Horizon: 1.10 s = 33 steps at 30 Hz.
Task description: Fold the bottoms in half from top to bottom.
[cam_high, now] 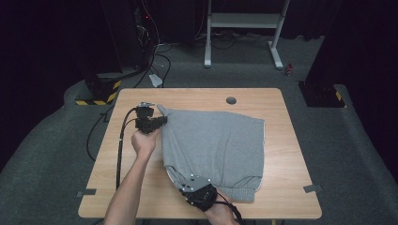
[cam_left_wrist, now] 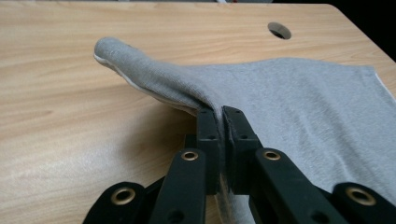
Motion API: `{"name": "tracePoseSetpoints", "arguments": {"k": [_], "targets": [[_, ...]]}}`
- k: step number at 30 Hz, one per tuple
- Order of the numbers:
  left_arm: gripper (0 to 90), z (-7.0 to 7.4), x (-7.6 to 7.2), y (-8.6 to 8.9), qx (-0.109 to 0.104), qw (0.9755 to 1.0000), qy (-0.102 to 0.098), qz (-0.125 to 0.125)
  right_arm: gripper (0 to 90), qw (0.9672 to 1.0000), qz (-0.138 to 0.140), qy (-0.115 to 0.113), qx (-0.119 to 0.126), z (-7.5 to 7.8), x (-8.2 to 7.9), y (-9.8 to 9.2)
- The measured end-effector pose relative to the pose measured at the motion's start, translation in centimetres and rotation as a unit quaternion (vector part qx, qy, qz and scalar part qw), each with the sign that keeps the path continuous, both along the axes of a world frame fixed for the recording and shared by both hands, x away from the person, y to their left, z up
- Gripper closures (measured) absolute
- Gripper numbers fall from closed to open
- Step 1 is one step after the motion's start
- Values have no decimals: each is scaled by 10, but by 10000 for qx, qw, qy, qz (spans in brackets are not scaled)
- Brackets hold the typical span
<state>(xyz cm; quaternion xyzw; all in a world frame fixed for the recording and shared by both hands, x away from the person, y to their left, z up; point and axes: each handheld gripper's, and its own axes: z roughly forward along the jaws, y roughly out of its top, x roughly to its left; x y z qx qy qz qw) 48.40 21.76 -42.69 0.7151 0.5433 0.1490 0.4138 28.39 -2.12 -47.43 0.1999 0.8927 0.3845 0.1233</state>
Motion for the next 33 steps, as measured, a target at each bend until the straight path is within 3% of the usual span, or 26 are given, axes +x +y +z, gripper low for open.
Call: {"name": "tracePoseSetpoints", "arguments": {"k": [3, 14, 21, 30, 33], "targets": [[860, 6, -2, 0, -41, 9999, -88, -41, 807, 10000, 3, -67, 37, 6, 1, -3], [860, 16, -5, 12, -69, 9999, -105, 47, 807, 9998, 69, -37, 161, 18, 2, -4], [861, 20, -8, 26, -84, 9999, -51, 104, 808, 9984, 200, 298, 435, 24, 8, -3], [862, 37, -19, 56, -157, 9992, -150, 333, 809, 9980, 435, 162, 428, 41, 11, 12], [862, 45, -24, 65, -176, 9988, -205, 411, 809, 9972, 506, 126, 543, 48, 10, 17]]}}
